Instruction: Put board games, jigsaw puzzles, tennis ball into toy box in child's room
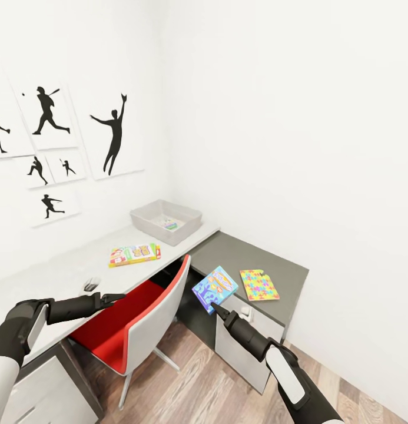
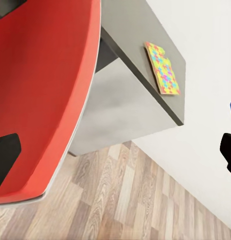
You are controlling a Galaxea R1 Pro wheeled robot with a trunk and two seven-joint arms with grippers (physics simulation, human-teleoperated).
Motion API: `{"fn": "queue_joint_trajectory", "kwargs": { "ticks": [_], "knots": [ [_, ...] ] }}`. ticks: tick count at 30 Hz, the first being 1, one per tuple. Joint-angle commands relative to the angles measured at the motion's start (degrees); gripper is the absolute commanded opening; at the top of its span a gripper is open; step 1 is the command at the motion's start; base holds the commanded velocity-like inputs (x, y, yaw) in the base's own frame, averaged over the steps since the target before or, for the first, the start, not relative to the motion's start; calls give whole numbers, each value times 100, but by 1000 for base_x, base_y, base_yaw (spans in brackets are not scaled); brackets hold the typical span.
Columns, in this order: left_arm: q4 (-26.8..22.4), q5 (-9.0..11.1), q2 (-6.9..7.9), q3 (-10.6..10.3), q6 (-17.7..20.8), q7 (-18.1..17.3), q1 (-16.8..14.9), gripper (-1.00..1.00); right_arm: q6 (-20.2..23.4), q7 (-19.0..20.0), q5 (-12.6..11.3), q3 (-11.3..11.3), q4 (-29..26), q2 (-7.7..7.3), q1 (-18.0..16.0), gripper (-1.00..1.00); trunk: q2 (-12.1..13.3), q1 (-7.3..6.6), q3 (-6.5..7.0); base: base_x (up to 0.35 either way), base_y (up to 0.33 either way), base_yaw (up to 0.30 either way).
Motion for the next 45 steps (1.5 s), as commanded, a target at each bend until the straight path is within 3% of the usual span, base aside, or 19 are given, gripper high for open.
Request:
{"fn": "queue_joint_trajectory", "kwargs": {
  "ticks": [1, 31, 45],
  "knots": [
    [1, 21, 0, 3, 51, -2, -4, 100, 50, -7, -59, -2, 2, 0, -5, -100, 36, -22, 10, 0, 0, 0],
    [1, 18, -1, 3, 51, -1, -4, 100, 42, -9, -59, 77, 0, 2, -6, -100, 1239, -680, 549, 0, 0, 0],
    [0, 25, 4, 7, 42, -13, -4, 100, 43, -8, -59, 120, -1, 1, -6, -100, 1239, -680, 593, 0, 0, 94]
  ]
}}
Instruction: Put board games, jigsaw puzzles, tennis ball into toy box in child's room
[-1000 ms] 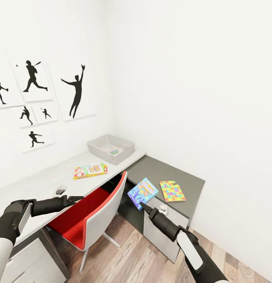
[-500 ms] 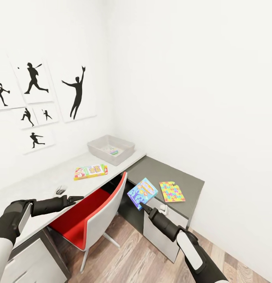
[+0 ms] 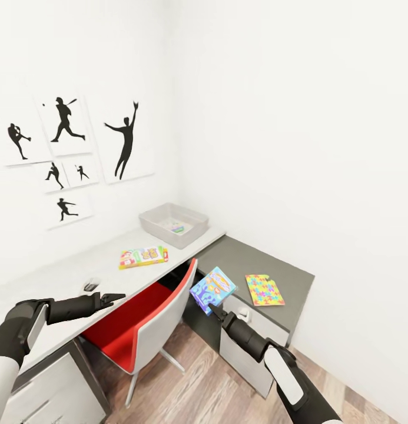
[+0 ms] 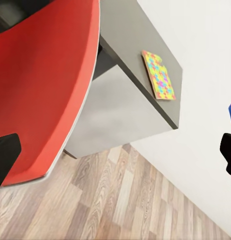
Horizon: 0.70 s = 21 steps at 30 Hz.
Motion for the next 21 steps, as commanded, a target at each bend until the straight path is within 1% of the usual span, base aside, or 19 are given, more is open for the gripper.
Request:
{"fn": "queue_joint_trajectory", "kwargs": {
  "ticks": [1, 7, 16, 21],
  "knots": [
    [1, 21, 1, 3, 51, -3, -5, 100, 50, -5, -61, -1, -1, 3, -3, -100, -9, 2, -3, 0, 0, 189],
    [1, 21, 3, 0, 51, -2, -5, 100, 49, -4, -61, -1, -1, 2, -3, -100, -9, 2, 38, 46, -57, 194],
    [1, 21, 0, 3, 52, -2, -5, 100, 49, 2, -61, -1, -10, 2, -2, -100, -9, 2, 101, 168, -171, 196],
    [1, 21, -1, 4, 58, 0, -5, 100, 23, 12, -57, 1, -38, 0, -1, -100, -9, 2, 125, 90, -82, 145]
  ]
}}
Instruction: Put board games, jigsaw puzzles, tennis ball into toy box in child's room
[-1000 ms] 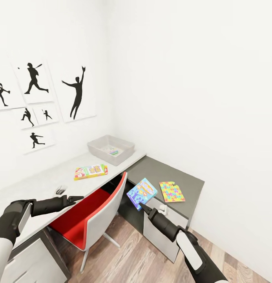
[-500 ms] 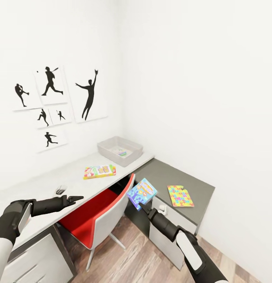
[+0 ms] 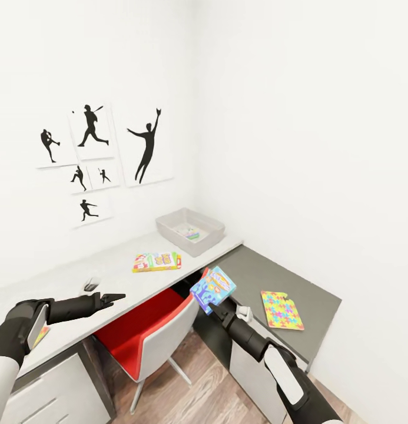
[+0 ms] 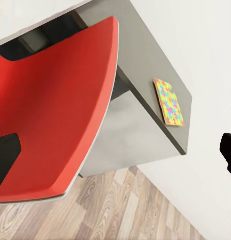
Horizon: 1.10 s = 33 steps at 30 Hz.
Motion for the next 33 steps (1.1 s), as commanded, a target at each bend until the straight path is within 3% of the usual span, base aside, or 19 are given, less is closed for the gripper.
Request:
{"fn": "queue_joint_trajectory", "kwargs": {
  "ticks": [1, 9, 27, 33],
  "knots": [
    [1, 23, 2, 5, 52, -6, -5, 100, 19, -4, -61, 1, -4, 0, -4, -100, -9, 3, -9, 30, -27, 53],
    [1, 23, 4, 8, 46, -5, -5, 100, -64, -2, -64, 120, -65, -8, -4, -100, -9, 3, -5, 8, -7, 14],
    [1, 22, 11, 19, 48, -16, -5, 100, -69, -10, -64, 137, -90, -8, -7, -100, -9, 3, -5, 0, 0, 0],
    [1, 18, 75, 61, 46, -46, -4, 100, 16, -72, -62, 149, -402, -9, -40, -100, -9, 3, -5, 0, 0, 0]
  ]
}}
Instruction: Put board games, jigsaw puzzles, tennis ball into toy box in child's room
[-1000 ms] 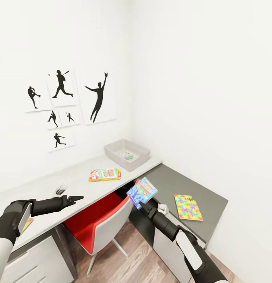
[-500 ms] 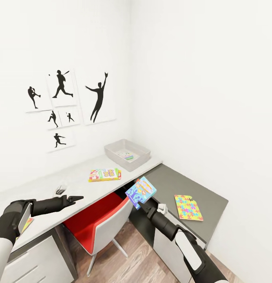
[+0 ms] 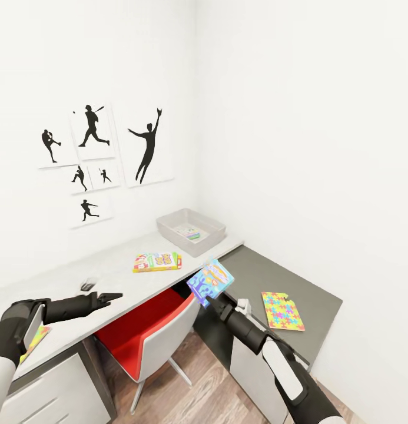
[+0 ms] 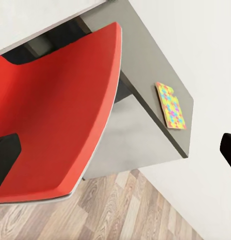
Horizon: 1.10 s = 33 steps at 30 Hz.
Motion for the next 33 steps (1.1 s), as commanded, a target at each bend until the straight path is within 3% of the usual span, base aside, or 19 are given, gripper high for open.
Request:
{"fn": "queue_joint_trajectory", "kwargs": {
  "ticks": [1, 6, 8, 13, 16, 18, 19, 20, 24, 33],
  "knots": [
    [1, 25, 11, 16, 60, 3, -5, 100, 116, -115, -49, -2, -69, 0, -56, -100, -9, 2, -11, 0, 0, 0],
    [1, 29, 8, 41, 191, 29, -31, 100, 877, -1206, -91, -21, -206, 10, -677, -100, -9, 2, -11, 0, 0, 0],
    [1, 24, 0, 40, 449, 47, -143, 100, 1269, -1854, -142, -44, -234, 43, -1116, -100, -9, 2, -11, 0, 0, 0],
    [1, 20, -2, 33, 949, 221, -834, 100, 1646, -2588, -389, -76, -134, 169, -2253, -100, -9, 2, -11, 0, 0, 0],
    [34, 12, -9, 10, 1182, 440, -1444, 100, 1780, -3073, -523, -84, 53, 233, -2740, -100, -9, 2, -11, 0, 0, 0],
    [44, 9, -12, 3, 1227, 499, -1630, 100, 1808, -3266, -628, -93, 125, 272, -2885, -100, -9, 2, -11, 0, 0, 0],
    [41, 5, -8, -5, 1275, 548, -1811, 100, 1836, -3511, -857, -141, 222, 306, -3033, -100, -9, 2, -11, 0, 0, 0],
    [46, 1, -3, -13, 1303, 577, -1903, 100, 1852, -3680, -1109, -200, 264, 312, -3107, -100, -9, 2, -11, 0, 0, 0],
    [64, 2, 0, -14, 1325, 606, -1983, 100, 1864, -3857, -1374, -246, 281, 321, -3159, -100, -9, 2, -11, 71, 14, 0],
    [289, -6, -30, -14, 1315, 773, -2021, 100, 1868, -4208, -1483, -269, 279, 334, -3168, -100, -9, 2, -11, 278, 70, 0]
  ]
}}
